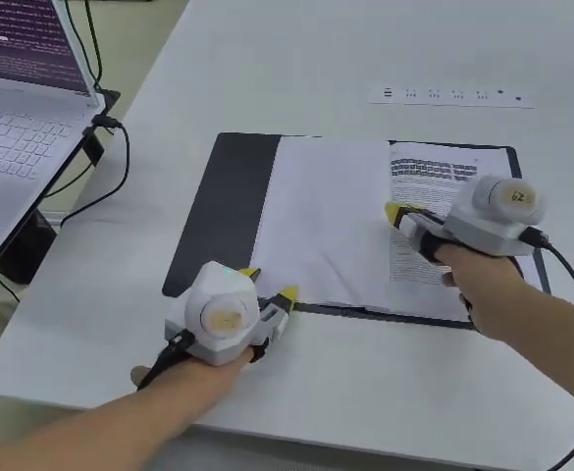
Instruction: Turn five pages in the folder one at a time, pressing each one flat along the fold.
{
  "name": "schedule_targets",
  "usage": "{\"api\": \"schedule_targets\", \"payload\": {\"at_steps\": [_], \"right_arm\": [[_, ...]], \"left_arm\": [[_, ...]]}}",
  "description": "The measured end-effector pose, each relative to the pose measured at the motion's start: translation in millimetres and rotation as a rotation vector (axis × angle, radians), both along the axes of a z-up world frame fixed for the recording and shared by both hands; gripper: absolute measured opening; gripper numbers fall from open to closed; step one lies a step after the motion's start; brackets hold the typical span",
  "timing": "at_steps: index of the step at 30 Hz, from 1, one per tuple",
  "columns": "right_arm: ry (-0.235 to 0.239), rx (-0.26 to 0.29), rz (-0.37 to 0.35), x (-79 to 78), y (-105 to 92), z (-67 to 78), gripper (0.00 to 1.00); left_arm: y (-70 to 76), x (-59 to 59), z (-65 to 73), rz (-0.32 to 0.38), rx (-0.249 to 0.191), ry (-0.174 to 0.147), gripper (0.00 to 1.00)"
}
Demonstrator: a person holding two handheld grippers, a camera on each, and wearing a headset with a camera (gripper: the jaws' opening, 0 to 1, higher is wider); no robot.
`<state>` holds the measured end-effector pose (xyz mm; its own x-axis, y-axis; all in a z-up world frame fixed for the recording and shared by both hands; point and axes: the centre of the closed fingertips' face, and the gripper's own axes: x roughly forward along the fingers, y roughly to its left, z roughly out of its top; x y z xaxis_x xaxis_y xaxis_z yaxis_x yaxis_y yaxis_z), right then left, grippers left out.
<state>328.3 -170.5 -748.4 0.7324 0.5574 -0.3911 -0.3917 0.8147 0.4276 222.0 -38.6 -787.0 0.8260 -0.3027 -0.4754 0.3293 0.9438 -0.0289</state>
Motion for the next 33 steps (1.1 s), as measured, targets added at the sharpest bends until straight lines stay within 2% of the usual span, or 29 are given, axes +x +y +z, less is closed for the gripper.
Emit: {"api": "schedule_targets", "payload": {"at_steps": [10, 28, 33], "right_arm": [[0.000, -0.057, 0.010, 18.9, 0.9, -15.4, 0.00], [-0.029, -0.048, -0.034, 60.8, -1.9, -17.1, 0.00], [-0.040, -0.049, -0.036, 82.7, -4.8, -20.3, 0.00]], "left_arm": [[1.0, 2.3, -3.3, 0.009, -0.005, -0.005, 0.32], [1.5, 2.5, -3.5, 0.011, -0.018, -0.028, 0.32], [1.2, 1.8, -2.0, 0.012, -0.023, -0.035, 0.32]]}}
